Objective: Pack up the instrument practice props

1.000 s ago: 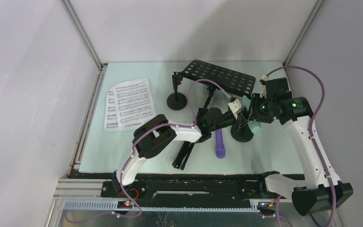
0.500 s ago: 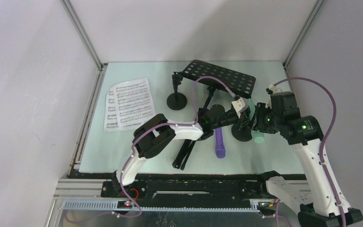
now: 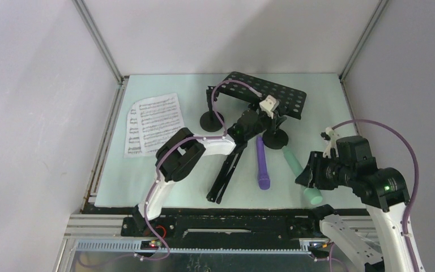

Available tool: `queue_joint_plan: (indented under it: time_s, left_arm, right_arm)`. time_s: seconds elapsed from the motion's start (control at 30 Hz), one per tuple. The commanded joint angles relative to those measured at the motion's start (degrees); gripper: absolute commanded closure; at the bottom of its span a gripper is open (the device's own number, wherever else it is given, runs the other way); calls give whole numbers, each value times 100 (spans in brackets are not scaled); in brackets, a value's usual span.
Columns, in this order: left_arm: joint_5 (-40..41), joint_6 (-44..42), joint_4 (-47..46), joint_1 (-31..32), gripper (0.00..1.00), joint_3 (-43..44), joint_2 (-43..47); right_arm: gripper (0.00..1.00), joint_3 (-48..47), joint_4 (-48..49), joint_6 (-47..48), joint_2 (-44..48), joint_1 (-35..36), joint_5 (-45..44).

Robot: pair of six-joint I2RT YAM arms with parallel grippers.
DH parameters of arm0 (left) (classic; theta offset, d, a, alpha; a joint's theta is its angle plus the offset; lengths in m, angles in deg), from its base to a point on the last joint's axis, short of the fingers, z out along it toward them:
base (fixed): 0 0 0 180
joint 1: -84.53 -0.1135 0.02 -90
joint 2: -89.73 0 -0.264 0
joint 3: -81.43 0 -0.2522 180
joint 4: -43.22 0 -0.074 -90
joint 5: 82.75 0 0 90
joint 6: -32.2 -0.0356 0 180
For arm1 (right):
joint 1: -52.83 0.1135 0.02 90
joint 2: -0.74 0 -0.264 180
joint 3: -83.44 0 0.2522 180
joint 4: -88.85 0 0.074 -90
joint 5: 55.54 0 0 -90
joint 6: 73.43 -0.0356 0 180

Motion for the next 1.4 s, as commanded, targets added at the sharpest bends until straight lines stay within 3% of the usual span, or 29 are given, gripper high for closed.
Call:
queue_joint_plan:
  time_s: [0.0, 0.1, 0.23, 0.43, 0.6, 0.7, 1.2, 1.3, 1.37]
  left_arm:
    - [82, 105, -174, 27, 100, 367, -16]
    - [-283, 72, -191, 29, 98, 341, 13]
    - [-818, 87, -200, 46, 86, 297, 82]
    - [-1069, 114, -200, 65, 38, 48, 276]
    - [-1157, 120, -200, 72, 14, -214, 466]
    - [-1196, 119, -200, 94, 4, -443, 640]
    - [-513, 805, -556, 90, 0, -3586, 3465]
    - [-18, 1079, 51, 96, 0, -4261, 4538]
    - [556, 1156, 1193, 91, 0, -4333, 5276]
  right_arm:
    - [100, -21, -190, -115, 185, 33, 298]
    - [100, -24, -77, -152, 257, 32, 176]
    - [100, -29, 111, -197, 296, 32, 9]
    - [100, -116, 287, -239, 257, 32, -207]
    - [100, -125, 306, -255, 299, 23, -401]
    - [100, -122, 330, -273, 335, 31, -453]
    - [100, -413, 608, -297, 251, 30, -69]
    - [100, -260, 760, -387, 155, 60, -67]
    - [100, -83, 948, -552, 27, 190, -140]
